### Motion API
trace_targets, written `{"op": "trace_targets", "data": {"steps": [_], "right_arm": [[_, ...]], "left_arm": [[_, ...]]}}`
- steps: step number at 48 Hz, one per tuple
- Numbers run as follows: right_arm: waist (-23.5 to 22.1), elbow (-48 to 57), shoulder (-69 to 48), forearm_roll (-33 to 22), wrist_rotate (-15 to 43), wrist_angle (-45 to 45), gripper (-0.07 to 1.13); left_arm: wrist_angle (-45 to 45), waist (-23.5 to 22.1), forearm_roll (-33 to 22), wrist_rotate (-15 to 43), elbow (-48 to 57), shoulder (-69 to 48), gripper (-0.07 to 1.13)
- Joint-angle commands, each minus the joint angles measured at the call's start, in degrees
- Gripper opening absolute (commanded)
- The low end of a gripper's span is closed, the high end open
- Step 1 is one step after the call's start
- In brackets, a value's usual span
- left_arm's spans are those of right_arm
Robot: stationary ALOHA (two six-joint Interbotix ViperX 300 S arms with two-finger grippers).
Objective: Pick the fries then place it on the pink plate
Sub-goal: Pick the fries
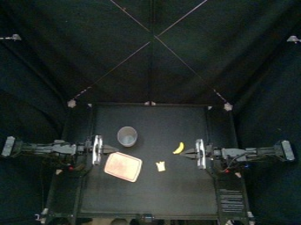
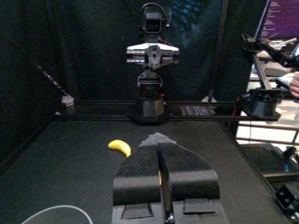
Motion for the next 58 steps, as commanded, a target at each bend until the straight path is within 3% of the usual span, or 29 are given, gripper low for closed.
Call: {"op": "trace_targets", "data": {"steps": [1,11,22,31,45,48,58], "right_arm": [[2.02,-2.46,2.9,1.23,0.97,-0.7,0.01],[7.21,-10.2,16.08,8.44,4.92,0.09,0.05],[9.23,-14.85,28.21,19.07,6.15,1.85,0.15],[8.79,-15.73,30.32,26.28,6.24,8.17,0.39],[5.27,-16.79,30.94,37.27,6.42,15.47,0.97],[4.31,-16.79,31.29,37.35,6.15,15.38,1.03],[2.72,-17.93,31.73,41.04,7.82,16.61,1.03]], "left_arm": [[-0.44,-0.18,-0.18,-0.18,-1.23,0.62,0.03],[-0.44,-0.44,-0.18,-0.18,-1.05,0.97,0.04],[-0.44,-0.53,-0.18,-0.18,-0.88,0.97,0.04],[-0.44,-0.53,-0.18,-0.18,-0.18,0.88,0.04],[-0.44,-0.44,-0.18,-0.18,0.7,0.97,0.04],[-0.53,-0.35,-0.18,-0.18,0.7,0.97,0.04],[-0.7,0.09,-0.18,-0.09,0.62,0.97,0.04]]}}
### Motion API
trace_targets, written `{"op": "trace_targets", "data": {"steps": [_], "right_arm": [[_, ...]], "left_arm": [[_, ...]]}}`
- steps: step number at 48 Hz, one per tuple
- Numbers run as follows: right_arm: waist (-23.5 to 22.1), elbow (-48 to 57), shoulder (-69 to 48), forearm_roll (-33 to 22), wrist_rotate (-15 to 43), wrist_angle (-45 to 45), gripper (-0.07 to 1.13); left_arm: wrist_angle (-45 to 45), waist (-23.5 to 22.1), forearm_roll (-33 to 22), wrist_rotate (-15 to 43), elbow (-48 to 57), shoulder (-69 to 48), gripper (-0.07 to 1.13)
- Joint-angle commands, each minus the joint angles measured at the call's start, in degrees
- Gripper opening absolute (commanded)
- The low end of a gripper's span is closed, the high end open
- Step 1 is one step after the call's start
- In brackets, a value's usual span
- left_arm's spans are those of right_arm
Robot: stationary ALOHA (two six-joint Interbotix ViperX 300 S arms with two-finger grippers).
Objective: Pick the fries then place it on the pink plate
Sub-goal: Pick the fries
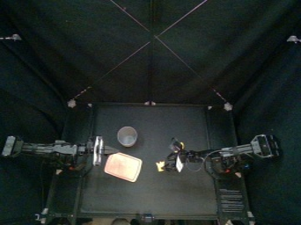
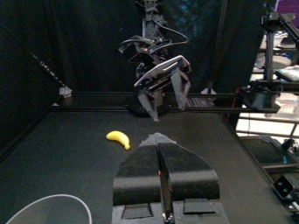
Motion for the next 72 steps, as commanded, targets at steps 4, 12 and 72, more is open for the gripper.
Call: {"op": "trace_targets", "data": {"steps": [4,12,72], "right_arm": [[-0.79,-3.34,-0.09,2.2,0.88,8.26,1.03],[-5.01,-4.66,2.9,3.6,4.75,29.88,1.03],[9.32,-28.56,30.85,-58.54,89.91,51.5,1.03]], "left_arm": [[-0.62,0.35,0.0,0.09,-0.79,0.26,0.04],[-0.53,0.26,0.0,0.09,-0.79,0.26,0.04],[-0.26,2.37,-0.88,0.09,1.41,0.26,0.04]]}}
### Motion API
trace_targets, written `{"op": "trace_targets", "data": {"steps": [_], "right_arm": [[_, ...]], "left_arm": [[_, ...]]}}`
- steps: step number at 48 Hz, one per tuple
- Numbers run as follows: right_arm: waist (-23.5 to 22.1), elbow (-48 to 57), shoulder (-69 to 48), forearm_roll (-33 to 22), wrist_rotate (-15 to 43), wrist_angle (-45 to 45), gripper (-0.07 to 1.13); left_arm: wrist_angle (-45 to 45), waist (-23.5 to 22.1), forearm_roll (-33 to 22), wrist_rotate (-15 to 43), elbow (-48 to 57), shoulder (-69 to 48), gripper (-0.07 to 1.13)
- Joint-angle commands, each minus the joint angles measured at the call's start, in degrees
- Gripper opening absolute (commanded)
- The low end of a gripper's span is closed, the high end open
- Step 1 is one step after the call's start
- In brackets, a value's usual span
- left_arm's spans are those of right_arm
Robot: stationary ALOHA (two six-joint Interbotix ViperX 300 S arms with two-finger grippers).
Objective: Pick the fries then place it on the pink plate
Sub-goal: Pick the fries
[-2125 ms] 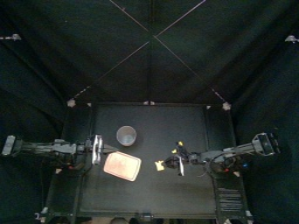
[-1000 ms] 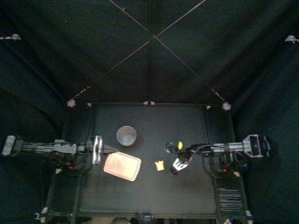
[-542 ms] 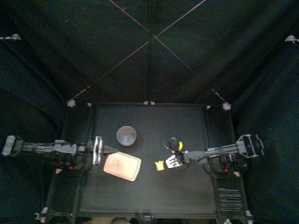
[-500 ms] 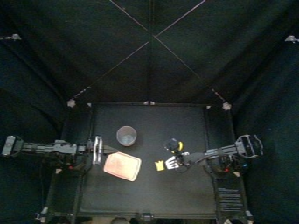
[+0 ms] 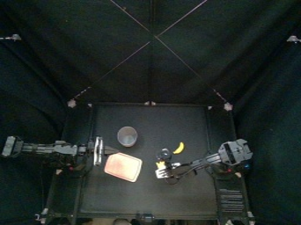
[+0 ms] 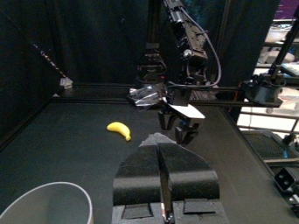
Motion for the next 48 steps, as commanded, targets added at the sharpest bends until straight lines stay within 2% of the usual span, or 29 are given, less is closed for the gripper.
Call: {"op": "trace_targets", "data": {"steps": [1,18,35,39,48], "right_arm": [[-1.49,-2.64,0.79,0.09,-0.18,1.23,1.03],[-5.45,-4.13,4.66,0.09,0.18,-0.18,1.03],[-6.68,-4.04,6.68,-0.26,0.09,-2.02,0.99],[-6.77,-3.96,6.94,-0.09,-0.09,-3.52,0.94],[-6.77,-3.87,7.56,0.0,-0.18,-3.69,0.67]], "left_arm": [[-0.26,0.97,-0.09,-0.09,-0.44,0.26,0.04],[-0.18,3.34,0.0,-0.09,0.18,0.26,0.04],[-0.18,3.25,-0.97,-0.26,0.26,-0.09,0.04],[-0.26,3.25,-1.23,-0.18,0.26,-0.35,0.04],[-0.18,3.25,-1.49,-0.26,0.26,-1.41,0.04]]}}
